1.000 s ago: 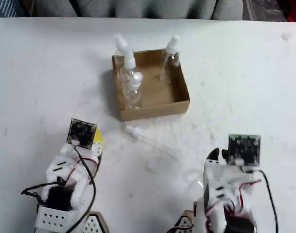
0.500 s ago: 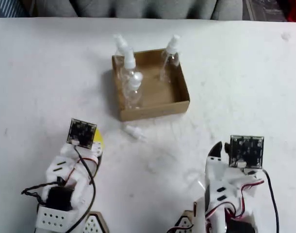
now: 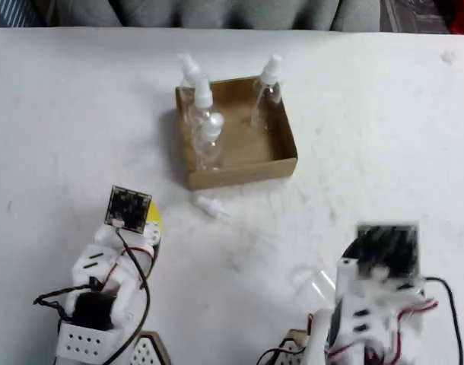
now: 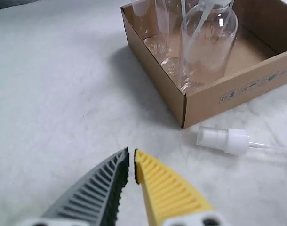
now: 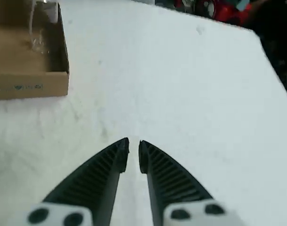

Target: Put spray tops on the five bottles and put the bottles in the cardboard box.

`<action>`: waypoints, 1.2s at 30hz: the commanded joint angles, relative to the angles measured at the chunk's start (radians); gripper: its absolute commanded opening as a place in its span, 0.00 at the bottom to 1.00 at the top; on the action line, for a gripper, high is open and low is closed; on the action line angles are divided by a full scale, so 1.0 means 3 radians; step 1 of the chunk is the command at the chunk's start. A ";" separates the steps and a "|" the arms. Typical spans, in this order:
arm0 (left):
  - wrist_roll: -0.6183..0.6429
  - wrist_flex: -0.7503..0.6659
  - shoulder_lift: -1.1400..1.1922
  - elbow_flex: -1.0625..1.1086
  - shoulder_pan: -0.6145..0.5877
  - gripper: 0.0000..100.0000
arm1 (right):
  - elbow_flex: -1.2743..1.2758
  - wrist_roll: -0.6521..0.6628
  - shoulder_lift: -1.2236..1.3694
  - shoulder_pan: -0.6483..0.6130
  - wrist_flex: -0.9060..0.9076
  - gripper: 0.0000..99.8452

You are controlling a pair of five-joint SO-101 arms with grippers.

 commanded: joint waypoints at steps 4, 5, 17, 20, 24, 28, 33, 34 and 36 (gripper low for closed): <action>-0.0041 0.0020 -0.0079 -0.0010 0.0013 0.02 | -0.0951 -0.0143 0.2151 0.0110 0.0299 0.02; -0.0041 0.0020 -0.0079 -0.0010 0.0013 0.02 | -0.1013 -0.0143 0.2350 0.0090 0.0299 0.02; -0.0061 0.0169 -0.0079 -0.0102 0.0038 0.02 | -0.1550 -0.0015 0.3266 0.0908 0.0003 0.02; -0.0363 0.0476 -0.0079 -0.0440 0.0059 0.02 | -0.1611 0.0210 0.3511 0.1383 -0.0366 0.02; -0.0583 0.0818 -0.0074 -0.0813 0.0422 0.02 | -0.1621 0.0302 0.4017 0.1808 -0.0939 0.02; -0.0696 0.1069 -0.0074 -0.1166 0.0964 0.02 | -0.1938 0.0281 0.4570 0.2115 -0.1394 0.02; -0.0803 0.1176 -0.0069 -0.1437 0.1859 0.02 | -0.2711 0.0297 0.5327 0.2360 -0.1470 0.02; -0.0931 0.1176 -0.0069 -0.1447 0.2064 0.02 | -0.2885 0.0297 0.5501 0.2386 -0.1470 0.02; -0.1187 0.1171 -0.0069 -0.1427 0.2452 0.02 | -0.3248 0.0297 0.5848 0.2417 -0.1470 0.02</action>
